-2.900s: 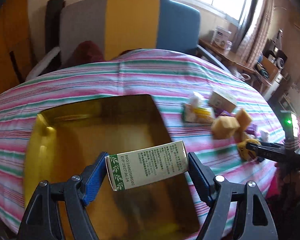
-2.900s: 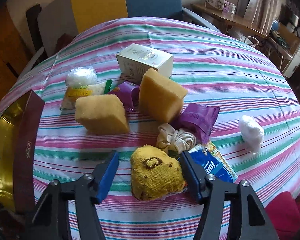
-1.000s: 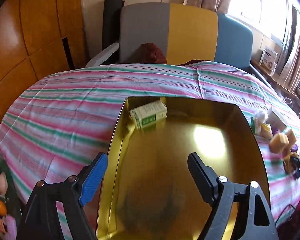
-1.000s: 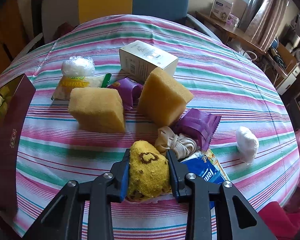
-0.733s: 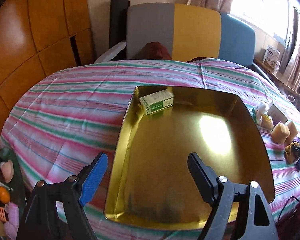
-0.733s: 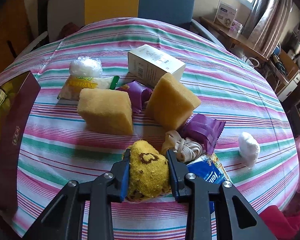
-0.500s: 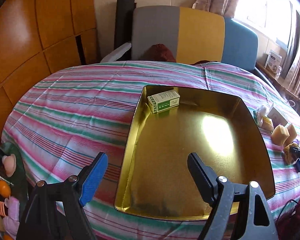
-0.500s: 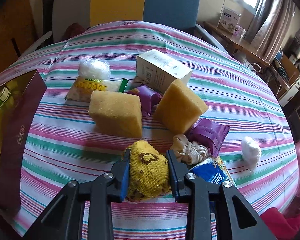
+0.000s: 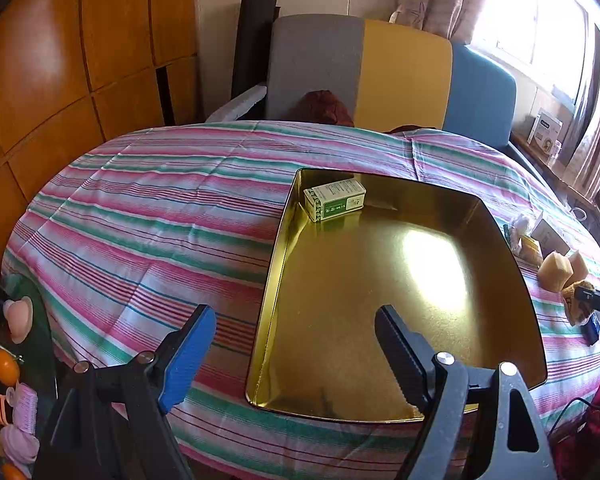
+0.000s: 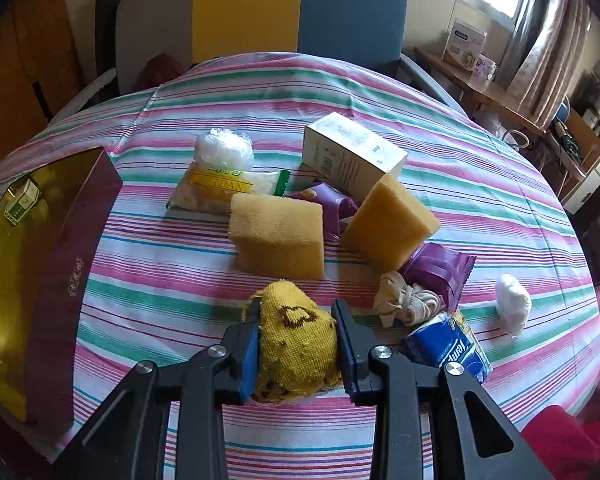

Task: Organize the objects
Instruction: 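Grasp the yellow knitted pouch with the right gripper and lift it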

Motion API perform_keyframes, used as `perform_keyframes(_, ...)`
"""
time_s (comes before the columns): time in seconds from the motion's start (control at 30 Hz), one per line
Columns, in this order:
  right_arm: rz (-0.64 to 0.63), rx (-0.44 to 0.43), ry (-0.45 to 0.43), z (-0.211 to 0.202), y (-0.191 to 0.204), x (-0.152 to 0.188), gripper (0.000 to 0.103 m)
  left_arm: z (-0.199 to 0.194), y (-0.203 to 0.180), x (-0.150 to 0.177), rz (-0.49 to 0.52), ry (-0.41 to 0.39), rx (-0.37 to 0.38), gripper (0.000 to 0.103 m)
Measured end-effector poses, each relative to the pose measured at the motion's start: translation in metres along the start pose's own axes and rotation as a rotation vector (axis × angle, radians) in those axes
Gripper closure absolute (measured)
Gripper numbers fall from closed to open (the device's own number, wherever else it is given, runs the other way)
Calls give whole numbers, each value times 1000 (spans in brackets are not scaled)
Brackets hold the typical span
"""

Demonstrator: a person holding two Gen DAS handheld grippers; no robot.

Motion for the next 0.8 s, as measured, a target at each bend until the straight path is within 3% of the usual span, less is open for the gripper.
perform_keyframes(0.57,-139,-202,-123,-62,113,-26,70,4,9,5,-23,13,12,20)
perform_keyframes(0.8,-207,-307,-109,-67,168,-23,70,8,14,6,-33,25,17,20)
Point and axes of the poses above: each gripper's, at about its wrist camera, not at the fingertips, and z roughly the way its jaws point, y to its left, x to its underside, the point moved 4 cm from there along z, roughly the way its jaws point, and after that the axes turned 3 degrees about z, right-handed, at the moved point
